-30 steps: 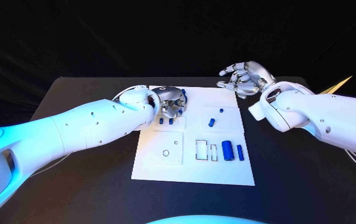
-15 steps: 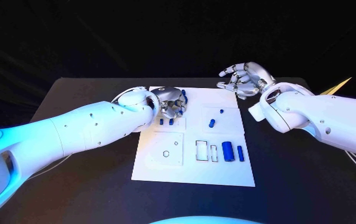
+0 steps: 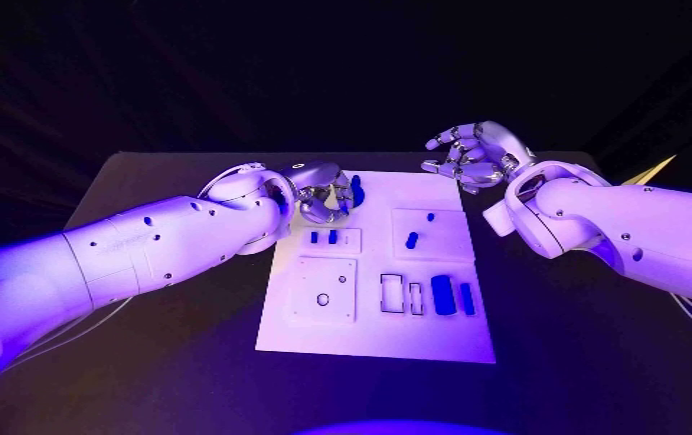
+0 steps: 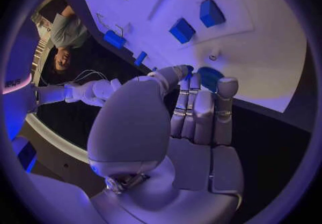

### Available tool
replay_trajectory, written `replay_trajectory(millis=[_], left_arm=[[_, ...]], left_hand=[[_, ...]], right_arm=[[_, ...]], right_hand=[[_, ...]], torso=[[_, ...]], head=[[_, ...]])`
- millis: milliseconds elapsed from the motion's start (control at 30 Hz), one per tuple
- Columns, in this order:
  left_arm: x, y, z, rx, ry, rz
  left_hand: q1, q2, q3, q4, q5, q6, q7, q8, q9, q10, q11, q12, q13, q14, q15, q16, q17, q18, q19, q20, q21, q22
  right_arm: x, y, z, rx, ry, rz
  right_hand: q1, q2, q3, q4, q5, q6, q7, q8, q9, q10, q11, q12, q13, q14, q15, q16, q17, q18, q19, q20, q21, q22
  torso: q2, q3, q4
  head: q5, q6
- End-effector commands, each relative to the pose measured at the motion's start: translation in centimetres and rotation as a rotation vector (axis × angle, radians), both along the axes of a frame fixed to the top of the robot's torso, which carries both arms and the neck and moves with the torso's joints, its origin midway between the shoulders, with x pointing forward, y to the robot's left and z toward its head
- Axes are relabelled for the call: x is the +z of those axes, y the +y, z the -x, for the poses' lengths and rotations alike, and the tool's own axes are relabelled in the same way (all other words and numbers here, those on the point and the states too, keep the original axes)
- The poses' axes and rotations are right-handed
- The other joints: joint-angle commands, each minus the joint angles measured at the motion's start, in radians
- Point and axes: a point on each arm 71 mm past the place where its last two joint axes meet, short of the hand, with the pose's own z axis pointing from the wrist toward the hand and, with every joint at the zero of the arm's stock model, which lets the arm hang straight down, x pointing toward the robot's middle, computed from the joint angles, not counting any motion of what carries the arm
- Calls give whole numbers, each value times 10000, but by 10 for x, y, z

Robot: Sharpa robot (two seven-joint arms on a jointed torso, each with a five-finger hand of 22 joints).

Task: Assemble the parts on the task board

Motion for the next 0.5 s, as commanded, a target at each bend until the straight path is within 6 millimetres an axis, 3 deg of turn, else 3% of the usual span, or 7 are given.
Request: replay_trajectory(millis=[33,500], left_arm=[[1,4,1,59,150,28],[-2,25,-3,462,484,-188]], left_hand=[[-136,128,329,-144,-59,142,40,-96,-41,393,-33,-38,23,51,-32,207,192,-87,121,17,160,207],[-148,121,323,-143,-58,151,40,-103,-39,408,-33,-67,18,46,-32,203,172,-86,120,17,158,206]], right_arm=[[0,0,0,17,-6,0],[0,-1,1,11,-3,1]], right_hand=[[-111,-12,423,29,142,116,55,224,84,-338,-69,-94,-54,83,-124,-123,-71,217,-88,-18,-219,-43],[-111,-12,423,29,142,116,55,224,84,-338,-69,-94,-54,83,-124,-123,-71,217,-88,-18,-219,-43]], torso=[[-2,-4,3],[22,-2,-24]], head=[[15,2],[125,-8]])
